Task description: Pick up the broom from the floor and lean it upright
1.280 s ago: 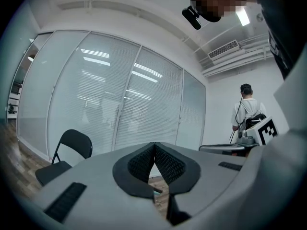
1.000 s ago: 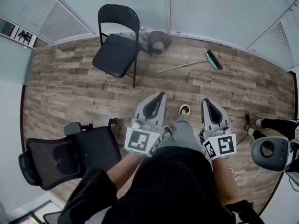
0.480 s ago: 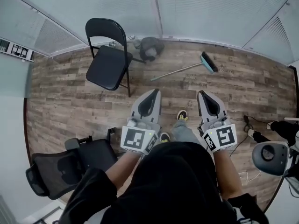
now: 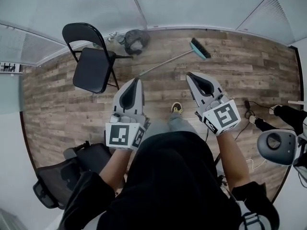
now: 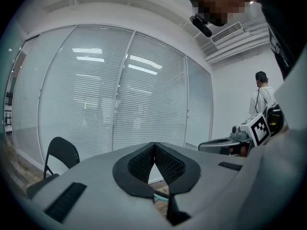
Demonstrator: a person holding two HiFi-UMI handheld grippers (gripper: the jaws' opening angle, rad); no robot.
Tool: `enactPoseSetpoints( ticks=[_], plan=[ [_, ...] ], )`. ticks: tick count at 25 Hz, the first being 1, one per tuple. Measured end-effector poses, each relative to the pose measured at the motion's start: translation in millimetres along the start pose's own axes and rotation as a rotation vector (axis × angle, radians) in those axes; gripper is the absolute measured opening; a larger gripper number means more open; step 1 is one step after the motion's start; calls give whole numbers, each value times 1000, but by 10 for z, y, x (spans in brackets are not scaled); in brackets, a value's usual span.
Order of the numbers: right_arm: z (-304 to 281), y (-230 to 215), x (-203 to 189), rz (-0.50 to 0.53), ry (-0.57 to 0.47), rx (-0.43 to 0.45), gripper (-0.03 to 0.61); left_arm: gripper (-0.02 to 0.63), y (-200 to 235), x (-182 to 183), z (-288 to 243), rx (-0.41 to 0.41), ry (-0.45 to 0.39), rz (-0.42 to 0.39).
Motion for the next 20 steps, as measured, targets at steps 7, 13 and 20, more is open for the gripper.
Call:
enactPoseSetpoints(
  ticks=[7,13,20],
  plan=[
    [-206,-424,29,-66,52,-18,18,20,140,78,-328,-3,17,21],
    [-650,-711,215,-86,44,-42,18,20,516,173,-666,-16,20,47],
    [-1567,-971,456,-65,88,-62,18,20,1397,325,-1324,-13,18,91]
  ],
)
Point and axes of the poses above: the fingertips, and each gripper's own axes: z backward along the fingers, y to its left, x out of its top, the point moved 2 cm from there along z, backward along the fingers, and after that the axes turned 12 degrees about y, right-handed, at the moved point
